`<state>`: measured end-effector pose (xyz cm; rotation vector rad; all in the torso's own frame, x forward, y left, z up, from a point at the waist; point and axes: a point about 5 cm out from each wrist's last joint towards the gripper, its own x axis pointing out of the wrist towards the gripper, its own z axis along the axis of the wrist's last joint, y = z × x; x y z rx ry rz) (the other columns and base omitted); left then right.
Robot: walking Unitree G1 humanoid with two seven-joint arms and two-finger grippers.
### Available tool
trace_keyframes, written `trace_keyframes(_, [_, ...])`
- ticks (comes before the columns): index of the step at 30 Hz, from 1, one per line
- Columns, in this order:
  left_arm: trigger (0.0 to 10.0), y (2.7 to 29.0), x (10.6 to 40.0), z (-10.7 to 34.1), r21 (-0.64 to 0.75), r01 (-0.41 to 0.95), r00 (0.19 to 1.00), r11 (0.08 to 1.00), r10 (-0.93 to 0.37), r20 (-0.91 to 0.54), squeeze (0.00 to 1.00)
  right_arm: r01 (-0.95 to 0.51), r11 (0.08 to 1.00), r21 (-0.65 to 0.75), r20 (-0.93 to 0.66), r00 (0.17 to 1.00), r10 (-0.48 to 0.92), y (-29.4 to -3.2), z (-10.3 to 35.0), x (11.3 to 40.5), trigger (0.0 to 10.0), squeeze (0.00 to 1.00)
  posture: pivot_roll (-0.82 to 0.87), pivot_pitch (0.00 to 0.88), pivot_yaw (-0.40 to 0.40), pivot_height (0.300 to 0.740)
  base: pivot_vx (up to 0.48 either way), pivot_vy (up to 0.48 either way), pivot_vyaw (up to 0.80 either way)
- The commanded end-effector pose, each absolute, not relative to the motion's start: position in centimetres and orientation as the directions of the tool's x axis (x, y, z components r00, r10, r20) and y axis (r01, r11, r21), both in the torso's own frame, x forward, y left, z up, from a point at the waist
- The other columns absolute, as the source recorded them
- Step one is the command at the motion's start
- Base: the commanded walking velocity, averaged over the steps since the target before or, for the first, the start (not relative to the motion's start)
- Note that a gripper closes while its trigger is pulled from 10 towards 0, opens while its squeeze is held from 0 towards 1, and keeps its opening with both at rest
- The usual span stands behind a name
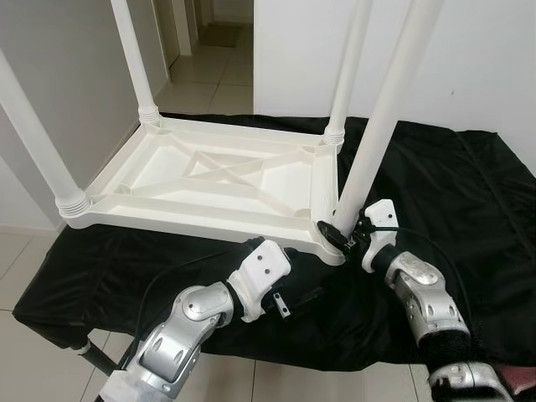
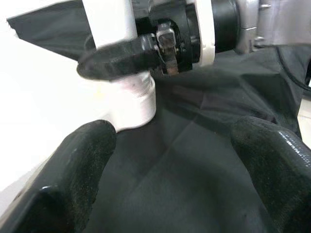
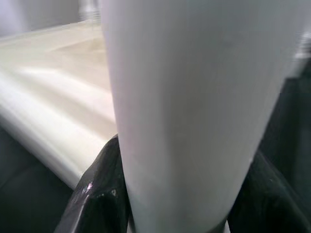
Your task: Building children table
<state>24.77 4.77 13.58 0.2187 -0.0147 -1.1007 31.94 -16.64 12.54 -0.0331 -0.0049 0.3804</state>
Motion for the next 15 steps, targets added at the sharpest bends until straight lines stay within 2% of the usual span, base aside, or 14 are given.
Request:
trace_keyframes(1, [10.0, 4.8, 24.6, 13.3, 0.192, 0.888, 0.443, 0.418, -0.89, -0.111, 0.0, -0.242, 0.97, 0.029, -0.07, 0.967, 0.243, -17.3, 11.2, 31.6, 10.0, 0.0, -0.05, 0.0, 0.008, 0.74, 0.0, 0.0, 0.0])
trace_keyframes(3, [10.0, 4.6, 24.7, 13.4, 0.195, 0.891, 0.436, 0.411, -0.893, -0.111, 0.0, -0.135, 0.99, 0.03, -0.095, 0.986, 0.137, -16.8, 10.8, 31.3, 10.0, 0.0, -0.05, 0.0, 0.008, 0.74, 0.0, 0.0, 0.0])
trace_keyframes(4, [10.0, 4.6, 24.7, 13.4, 0.195, 0.891, 0.436, 0.411, -0.893, -0.111, 0.0, -0.135, 0.99, 0.03, -0.095, 0.986, 0.137, -16.8, 10.8, 31.3, 10.0, 0.0, -0.05, 0.0, 0.008, 0.74, 0.0, 0.0, 0.0])
trace_keyframes(5, [10.0, 4.5, 24.9, 13.7, 0.191, 0.889, 0.441, 0.417, -0.892, -0.101, 0.0, -0.058, 0.997, 0.042, -0.08, 0.995, 0.062, -15.1, 10.8, 30.6, 10.0, 0.0, -0.05, 0.0, 0.013, 0.74, 0.0, 0.0, 0.0])
trace_keyframes(6, [10.0, 4.5, 25.0, 13.8, 0.189, 0.888, 0.442, 0.42, -0.892, -0.098, 0.0, -0.032, 0.998, 0.05, -0.073, 0.997, 0.036, -14.5, 10.8, 30.4, 10.0, 0.0, -0.05, 0.0, 0.013, 0.74, 0.0, 0.0, 0.0])
trace_keyframes(10, [10.0, 4.6, 24.9, 13.6, 0.182, 0.889, 0.442, 0.42, -0.891, -0.102, 0.0, 0.031, 0.998, 0.055, -0.06, 0.998, -0.028, -13.8, 10.9, 29.8, 10.0, 0.0, -0.05, 0.0, 0.012, 0.74, 0.0, 0.0, 0.0])
trace_keyframes(11, [10.0, 4.4, 24.8, 13.3, 0.19, 0.889, 0.441, 0.417, -0.891, -0.111, 0.0, 0.103, 0.989, 0.107, -0.089, 0.992, -0.094, -13.8, 10.3, 29.7, 10.0, 0.0, -0.05, 0.0, 0.013, 0.74, 0.0, 0.0, 0.0])
trace_keyframes(15, [10.0, 4.3, 24.7, 13.3, 0.193, 0.889, 0.441, 0.416, -0.891, -0.113, 0.0, 0.13, 0.984, 0.125, -0.106, 0.987, -0.117, -13.7, 10.1, 29.6, 10.0, 0.0, -0.05, 0.0, 0.017, 0.74, 0.0, 0.0, 0.0])
